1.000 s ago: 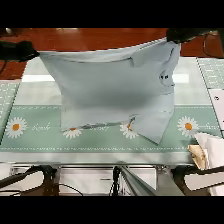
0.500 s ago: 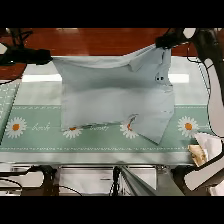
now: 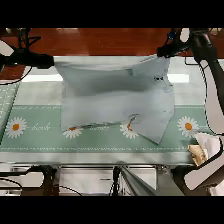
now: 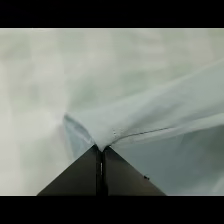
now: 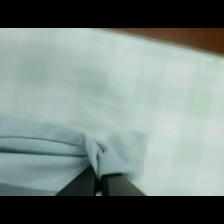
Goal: Fold the shirts.
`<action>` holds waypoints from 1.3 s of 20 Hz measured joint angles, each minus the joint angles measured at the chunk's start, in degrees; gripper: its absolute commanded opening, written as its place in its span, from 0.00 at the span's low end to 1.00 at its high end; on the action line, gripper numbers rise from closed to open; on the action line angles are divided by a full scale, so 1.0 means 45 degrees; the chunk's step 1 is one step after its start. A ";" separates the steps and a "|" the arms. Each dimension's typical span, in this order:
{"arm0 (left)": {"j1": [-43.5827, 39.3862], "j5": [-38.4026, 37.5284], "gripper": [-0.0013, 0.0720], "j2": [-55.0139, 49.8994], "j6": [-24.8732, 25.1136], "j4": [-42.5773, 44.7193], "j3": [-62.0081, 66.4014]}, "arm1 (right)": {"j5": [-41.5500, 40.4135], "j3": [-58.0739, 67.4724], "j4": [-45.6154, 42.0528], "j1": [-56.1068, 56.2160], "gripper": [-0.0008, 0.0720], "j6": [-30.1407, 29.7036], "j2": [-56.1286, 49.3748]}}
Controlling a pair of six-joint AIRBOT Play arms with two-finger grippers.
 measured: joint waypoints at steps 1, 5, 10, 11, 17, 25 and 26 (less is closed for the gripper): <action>-0.0034 -0.0554 0.04 0.0044 -0.0340 0.0427 -0.0049 | 0.0573 0.0000 0.0049 -0.0160 0.05 0.0000 0.0034; -0.0257 -0.1681 0.04 -0.0058 -0.1137 0.1248 -0.0690 | 0.2574 0.0000 0.0860 -0.0758 0.05 -0.0136 -0.0325; -0.0690 -0.1409 0.05 -0.0942 -0.1520 0.1107 -0.1205 | 0.3424 0.0000 0.2322 -0.0996 0.05 -0.0291 -0.1321; -0.0777 -0.1287 0.06 -0.1093 -0.1559 0.1064 -0.1239 | 0.3502 0.0000 0.2579 -0.1010 0.06 -0.0296 -0.1491; -0.0695 -0.1991 0.49 -0.1326 -0.1603 0.1195 -0.0374 | 0.4090 0.0000 0.2229 -0.1098 0.56 -0.1025 -0.1307; 0.2244 -0.5265 0.49 0.0792 -0.1773 0.3240 -0.1593 | 0.6562 -0.1175 0.1671 -0.4104 0.62 -0.1603 0.1151; 0.2798 -0.5353 0.51 0.1287 -0.1433 0.2817 -0.2657 | 0.6703 -0.1802 0.2487 -0.4716 0.70 -0.1763 0.1525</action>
